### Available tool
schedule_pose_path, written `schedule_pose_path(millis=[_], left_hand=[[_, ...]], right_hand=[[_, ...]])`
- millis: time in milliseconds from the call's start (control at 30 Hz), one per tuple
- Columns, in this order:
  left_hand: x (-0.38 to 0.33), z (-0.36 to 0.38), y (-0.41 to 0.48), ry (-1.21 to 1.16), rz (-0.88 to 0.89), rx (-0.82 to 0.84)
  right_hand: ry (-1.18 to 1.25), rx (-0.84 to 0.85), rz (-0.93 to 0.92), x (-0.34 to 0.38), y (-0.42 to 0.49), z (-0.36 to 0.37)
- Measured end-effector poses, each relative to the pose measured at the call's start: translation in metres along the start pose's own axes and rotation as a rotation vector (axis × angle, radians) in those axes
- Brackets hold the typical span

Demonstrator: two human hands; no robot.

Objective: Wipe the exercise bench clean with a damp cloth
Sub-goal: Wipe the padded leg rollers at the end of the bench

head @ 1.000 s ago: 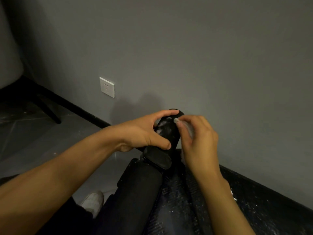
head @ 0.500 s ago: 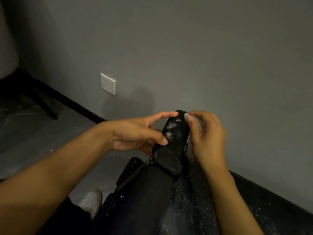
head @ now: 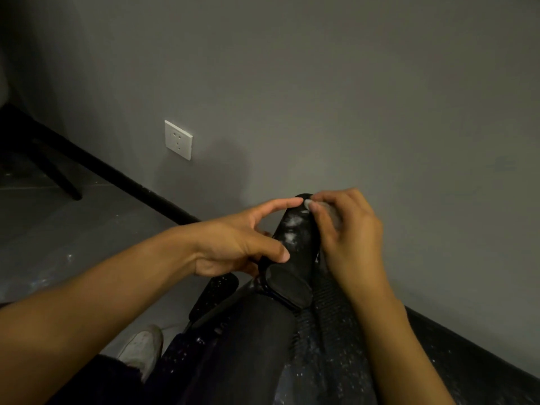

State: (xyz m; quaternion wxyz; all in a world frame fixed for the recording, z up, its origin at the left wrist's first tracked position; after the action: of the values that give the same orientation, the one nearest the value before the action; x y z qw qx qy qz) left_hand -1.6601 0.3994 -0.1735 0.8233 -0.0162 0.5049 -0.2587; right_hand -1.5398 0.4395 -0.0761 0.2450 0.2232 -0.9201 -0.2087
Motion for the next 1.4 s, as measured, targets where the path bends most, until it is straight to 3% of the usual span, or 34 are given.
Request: schedule_pose_path(millis=[267,500,800,1000,1133,1267,1400], left_hand=[[-0.005,0.006,-0.004,0.096,0.051,-0.066],[-0.012,0.012,-0.003,0.156,-0.025,0.002],[-0.009,0.010,-0.003,0.102,-0.059,0.032],[-0.006,0.012,-0.001,0.078,0.001,-0.064],[-0.013,0.013,-0.003,0.157,0.063,-0.137],[-0.017,0.015,-0.004,0.232,0.050,-0.091],[-0.018,0.018,-0.002,0.245,0.025,-0.039]], right_hand=[[0.117,0.131,-0.168,0.017,-0.053,-0.016],[-0.061,0.072,-0.041,0.000,0.016,0.007],[0.142,0.226,-0.145,0.034,-0.050,-0.016],[-0.123,0.093,-0.075,0.003,0.007,-0.001],[0.010,0.147,-0.009,0.002,-0.007,0.000],[0.163,0.210,-0.100,0.024,-0.052,-0.013],[0.044,0.167,-0.126,0.020,-0.024,-0.006]])
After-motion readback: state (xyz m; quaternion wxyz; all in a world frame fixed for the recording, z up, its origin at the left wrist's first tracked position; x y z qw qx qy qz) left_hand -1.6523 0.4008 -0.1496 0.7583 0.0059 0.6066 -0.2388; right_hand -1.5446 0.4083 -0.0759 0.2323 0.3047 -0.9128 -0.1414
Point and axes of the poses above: each hand's wrist, its own y-axis towards the middle knuckle, its own z-axis out of the palm, x = y × z, the point moved 10 cm from there along y, towards the middle knuckle, and after that the axes turned 14 degrees about -y, right-handed, at the moved point
